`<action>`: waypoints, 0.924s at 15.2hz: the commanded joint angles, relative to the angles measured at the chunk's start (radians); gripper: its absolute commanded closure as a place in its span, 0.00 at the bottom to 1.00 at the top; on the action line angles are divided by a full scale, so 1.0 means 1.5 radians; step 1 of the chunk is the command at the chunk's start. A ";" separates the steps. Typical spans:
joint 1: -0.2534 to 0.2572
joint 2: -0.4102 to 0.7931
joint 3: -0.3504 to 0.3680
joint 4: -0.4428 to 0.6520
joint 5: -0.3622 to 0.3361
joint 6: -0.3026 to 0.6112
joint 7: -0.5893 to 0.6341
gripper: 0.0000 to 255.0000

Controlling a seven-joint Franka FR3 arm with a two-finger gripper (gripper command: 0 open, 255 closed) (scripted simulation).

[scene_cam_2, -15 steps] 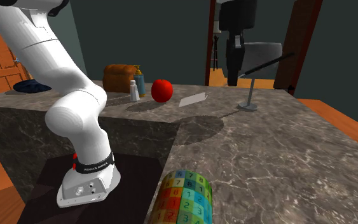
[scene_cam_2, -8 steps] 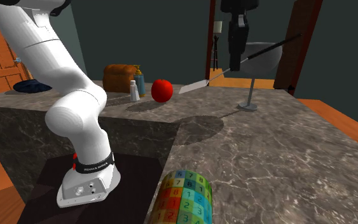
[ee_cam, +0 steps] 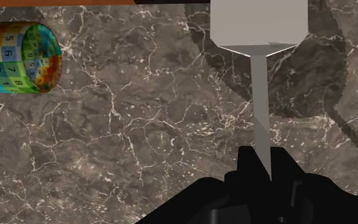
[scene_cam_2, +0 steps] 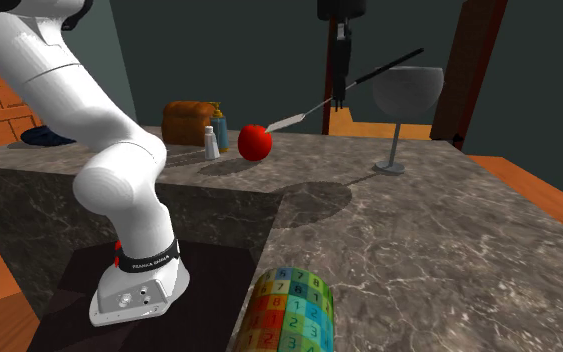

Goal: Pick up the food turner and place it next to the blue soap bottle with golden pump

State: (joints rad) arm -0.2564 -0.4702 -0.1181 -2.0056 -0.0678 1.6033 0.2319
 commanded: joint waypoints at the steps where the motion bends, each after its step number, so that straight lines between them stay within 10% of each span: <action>1: 0.009 -0.022 0.026 -0.019 0.008 -0.005 0.034 1.00; 14: 0.070 -0.086 0.193 -0.060 0.085 -0.029 0.241 1.00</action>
State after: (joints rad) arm -0.1590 -0.5938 0.1495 -2.0926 0.0483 1.5608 0.5649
